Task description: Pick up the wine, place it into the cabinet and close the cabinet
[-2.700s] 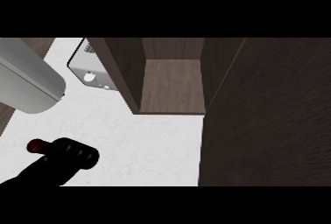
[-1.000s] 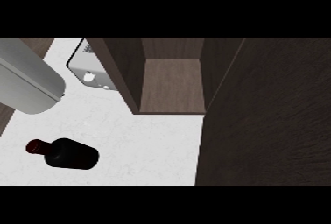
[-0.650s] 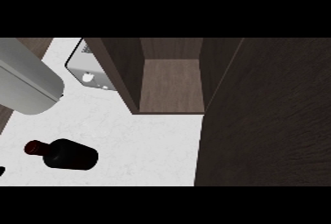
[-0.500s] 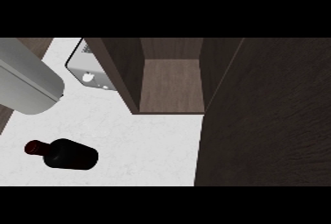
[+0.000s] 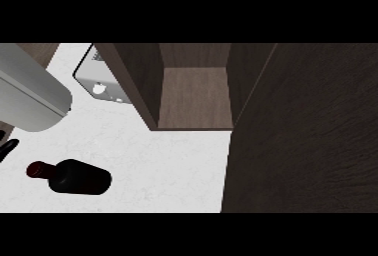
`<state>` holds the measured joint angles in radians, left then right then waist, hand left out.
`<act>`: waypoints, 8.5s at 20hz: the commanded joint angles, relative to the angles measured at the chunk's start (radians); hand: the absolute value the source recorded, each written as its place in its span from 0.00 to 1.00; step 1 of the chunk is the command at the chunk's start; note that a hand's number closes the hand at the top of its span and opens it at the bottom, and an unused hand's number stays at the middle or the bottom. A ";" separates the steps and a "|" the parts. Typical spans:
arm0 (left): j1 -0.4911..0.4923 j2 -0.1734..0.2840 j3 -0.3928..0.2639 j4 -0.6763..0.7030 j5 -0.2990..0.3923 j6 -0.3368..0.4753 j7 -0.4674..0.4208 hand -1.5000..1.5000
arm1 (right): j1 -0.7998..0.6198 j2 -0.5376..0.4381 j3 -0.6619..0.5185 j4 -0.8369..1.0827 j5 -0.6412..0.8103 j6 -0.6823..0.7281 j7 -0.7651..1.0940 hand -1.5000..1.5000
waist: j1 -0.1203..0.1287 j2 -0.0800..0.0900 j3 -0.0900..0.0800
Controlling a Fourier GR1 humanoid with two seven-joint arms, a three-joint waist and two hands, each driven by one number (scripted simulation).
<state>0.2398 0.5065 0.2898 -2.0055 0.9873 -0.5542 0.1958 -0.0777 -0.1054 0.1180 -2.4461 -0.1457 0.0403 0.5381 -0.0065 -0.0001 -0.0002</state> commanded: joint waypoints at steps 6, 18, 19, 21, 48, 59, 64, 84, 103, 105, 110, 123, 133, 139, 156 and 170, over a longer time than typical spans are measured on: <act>-0.092 -0.136 -0.046 0.226 -0.295 -0.126 -0.084 0.00 | 0.030 0.028 0.041 -0.071 0.007 -0.004 0.026 0.00 | 0.003 0.000 0.000; -0.291 -0.179 -0.029 0.708 -0.633 -0.275 -0.316 0.00 | 0.024 0.022 0.012 -0.094 -0.022 0.002 0.062 0.00 | -0.004 0.001 -0.001; -0.267 -0.130 0.025 0.797 -0.643 -0.364 -0.404 0.00 | -0.007 0.035 0.009 -0.031 -0.002 -0.002 0.018 0.00 | 0.000 0.002 -0.001; -0.268 -0.170 -0.003 0.781 -0.719 -0.314 -0.431 0.00 | 0.016 0.025 -0.017 -0.071 -0.024 0.007 0.033 0.00 | 0.002 0.000 0.000; -0.446 -0.140 -0.171 1.421 -0.970 -0.356 -0.936 0.00 | -0.032 0.050 0.032 -0.063 0.023 0.000 0.074 0.00 | -0.015 0.003 -0.003; -0.487 -0.166 -0.222 1.488 -0.970 -0.331 -1.016 0.00 | -0.003 0.051 0.054 -0.059 0.024 0.019 0.052 0.00 | -0.014 0.004 -0.003; -0.487 -0.190 -0.241 1.478 -0.960 -0.299 -1.049 0.00 | 0.009 0.045 0.053 -0.097 0.016 0.017 0.081 0.00 | -0.013 0.001 -0.003; -0.513 -0.353 0.010 1.534 -0.650 0.124 -0.943 1.00 | 0.027 0.053 0.004 -0.057 0.008 0.037 0.046 0.00 | 0.010 -0.003 0.001; -0.408 -0.504 -0.153 1.062 -0.625 0.243 -0.756 1.00 | 0.006 0.047 -0.031 -0.087 -0.036 0.057 0.102 0.00 | 0.010 -0.004 0.001; -0.333 -0.505 -0.267 0.939 -0.589 0.298 -0.720 1.00 | -0.029 0.062 -0.026 -0.057 -0.008 0.040 0.090 0.00 | 0.014 -0.005 0.001; -0.289 -0.506 -0.447 0.829 -0.499 0.460 -0.693 1.00 | -0.089 0.039 -0.075 -0.030 -0.041 0.043 0.120 0.00 | 0.008 -0.001 0.000; -0.378 -0.506 -0.702 0.794 -0.309 0.803 -0.676 1.00 | -0.008 0.034 -0.102 -0.006 -0.076 0.108 0.049 0.00 | 0.003 0.000 0.000; -0.555 -0.506 -0.811 1.088 -0.114 0.843 -0.875 1.00 | -0.007 0.037 -0.080 -0.053 -0.078 0.101 0.101 0.00 | -0.009 0.002 -0.001; -0.663 -0.506 -0.818 1.167 -0.038 0.834 -0.933 1.00 | 0.008 0.024 -0.146 0.020 -0.125 0.151 0.008 0.00 | -0.010 0.002 0.000; -0.904 -0.506 -0.807 1.346 0.134 0.869 -0.918 1.00 | 0.069 0.083 -0.039 0.050 -0.005 0.142 -0.073 0.00 | -0.012 0.003 0.000; -1.196 -0.506 -0.672 1.634 0.129 0.827 -0.850 1.00 | -0.004 0.064 -0.089 0.142 -0.054 0.162 -0.111 0.00 | -0.021 0.010 0.000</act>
<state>-0.8380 -0.0005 -0.4485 -0.4081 1.0921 0.2618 -0.6743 -0.0570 -0.0404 0.0489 -2.3732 -0.1944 0.1829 0.4828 -0.0306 0.0140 -0.0033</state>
